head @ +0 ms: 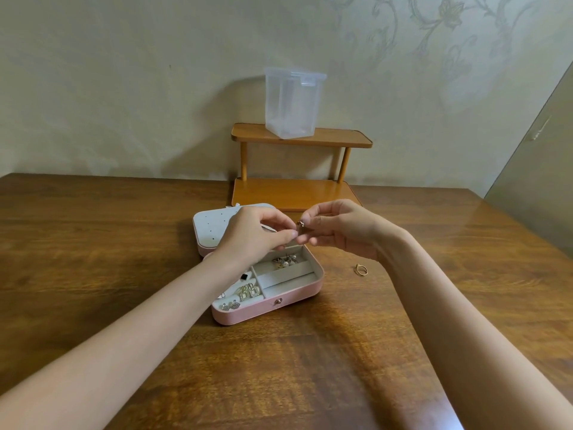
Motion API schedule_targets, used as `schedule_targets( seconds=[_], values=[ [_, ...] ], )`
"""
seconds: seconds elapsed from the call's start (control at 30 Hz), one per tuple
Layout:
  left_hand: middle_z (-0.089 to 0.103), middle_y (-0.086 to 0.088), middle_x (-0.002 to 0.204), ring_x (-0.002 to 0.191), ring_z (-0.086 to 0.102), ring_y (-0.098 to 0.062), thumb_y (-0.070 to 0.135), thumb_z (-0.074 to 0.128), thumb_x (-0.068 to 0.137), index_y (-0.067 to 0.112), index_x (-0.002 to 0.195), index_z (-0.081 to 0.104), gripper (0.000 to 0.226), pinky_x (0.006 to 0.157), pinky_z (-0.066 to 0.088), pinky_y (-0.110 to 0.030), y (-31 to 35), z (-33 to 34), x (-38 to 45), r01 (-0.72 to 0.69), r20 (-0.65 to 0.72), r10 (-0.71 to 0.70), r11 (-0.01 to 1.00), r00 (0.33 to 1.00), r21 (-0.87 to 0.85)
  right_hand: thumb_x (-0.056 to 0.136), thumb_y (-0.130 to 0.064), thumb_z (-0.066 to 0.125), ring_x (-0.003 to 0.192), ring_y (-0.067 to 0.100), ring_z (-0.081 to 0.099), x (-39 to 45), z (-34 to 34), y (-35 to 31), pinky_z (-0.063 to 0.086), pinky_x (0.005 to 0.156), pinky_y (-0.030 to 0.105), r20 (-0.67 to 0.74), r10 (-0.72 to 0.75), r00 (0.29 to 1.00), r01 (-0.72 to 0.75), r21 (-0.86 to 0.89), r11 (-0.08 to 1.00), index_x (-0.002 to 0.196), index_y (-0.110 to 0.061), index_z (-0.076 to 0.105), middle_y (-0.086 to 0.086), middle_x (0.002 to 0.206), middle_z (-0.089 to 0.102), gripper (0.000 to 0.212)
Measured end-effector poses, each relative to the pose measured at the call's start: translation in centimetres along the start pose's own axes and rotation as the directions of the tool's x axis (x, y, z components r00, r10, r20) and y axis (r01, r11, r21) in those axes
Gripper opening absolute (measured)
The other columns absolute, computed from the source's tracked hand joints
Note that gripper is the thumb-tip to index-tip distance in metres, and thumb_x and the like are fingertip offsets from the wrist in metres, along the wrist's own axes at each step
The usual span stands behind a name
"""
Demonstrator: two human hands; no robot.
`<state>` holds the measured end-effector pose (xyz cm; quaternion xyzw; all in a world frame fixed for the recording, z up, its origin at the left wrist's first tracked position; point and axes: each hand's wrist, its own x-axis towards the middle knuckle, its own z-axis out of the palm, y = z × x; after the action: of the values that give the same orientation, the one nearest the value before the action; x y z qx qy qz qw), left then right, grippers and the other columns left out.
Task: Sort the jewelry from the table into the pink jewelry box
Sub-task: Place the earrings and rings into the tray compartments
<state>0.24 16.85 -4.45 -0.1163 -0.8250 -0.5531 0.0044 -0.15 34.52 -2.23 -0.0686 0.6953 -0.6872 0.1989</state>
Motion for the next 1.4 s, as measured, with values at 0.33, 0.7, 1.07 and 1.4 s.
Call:
schedule_targets(
  seconds=[0.33,0.7,1.07,1.4],
  values=[
    [0.068,-0.007,0.088,0.075,0.065,-0.010,0.007,0.068,0.082,0.010,0.084,0.069,0.004,0.067,0.055,-0.018,0.5,-0.3,-0.3,0.164,0.095,-0.146,0.961,0.985,-0.223,0.086,-0.002,0.056,0.074,0.020,0.070,0.1,-0.7,0.8,0.057,0.062,0.021,-0.049,0.005,0.999,0.001,0.119,0.993,0.086,0.000,0.061,0.018,0.087,0.071,0.006],
    [0.071,-0.013,0.078,0.067,0.070,-0.012,-0.005,0.062,0.081,-0.003,0.089,0.067,0.009,0.064,0.056,-0.016,0.2,-1.5,-0.6,0.355,0.235,-0.267,0.749,0.935,-0.560,0.088,-0.004,0.057,0.065,0.011,0.058,0.8,0.6,1.0,0.051,0.061,0.018,-0.063,-0.028,0.998,0.030,0.032,0.999,0.079,-0.007,0.061,0.007,0.076,0.062,0.011],
    [0.070,-0.015,0.092,0.075,0.072,-0.016,-0.009,0.064,0.079,0.002,0.089,0.067,0.015,0.064,0.056,-0.017,-0.5,-3.6,-1.8,0.317,0.085,-0.321,0.789,0.943,-0.527,0.095,-0.015,0.051,0.050,0.007,0.035,2.3,4.2,1.8,0.027,0.047,0.018,-0.077,0.086,0.993,-0.091,-0.059,0.994,0.086,-0.005,0.064,-0.003,0.059,0.042,0.018],
    [0.070,-0.008,0.086,0.074,0.069,-0.011,0.003,0.070,0.079,0.010,0.083,0.067,0.009,0.066,0.057,-0.019,-1.4,-5.4,-2.8,0.239,-0.007,-0.257,0.907,0.966,-0.346,0.085,-0.012,0.065,0.048,0.008,0.029,3.2,6.1,0.9,0.025,0.044,0.018,-0.065,-0.062,0.996,0.040,-0.298,0.954,0.081,-0.007,0.072,0.001,0.055,0.041,0.009]
  ],
)
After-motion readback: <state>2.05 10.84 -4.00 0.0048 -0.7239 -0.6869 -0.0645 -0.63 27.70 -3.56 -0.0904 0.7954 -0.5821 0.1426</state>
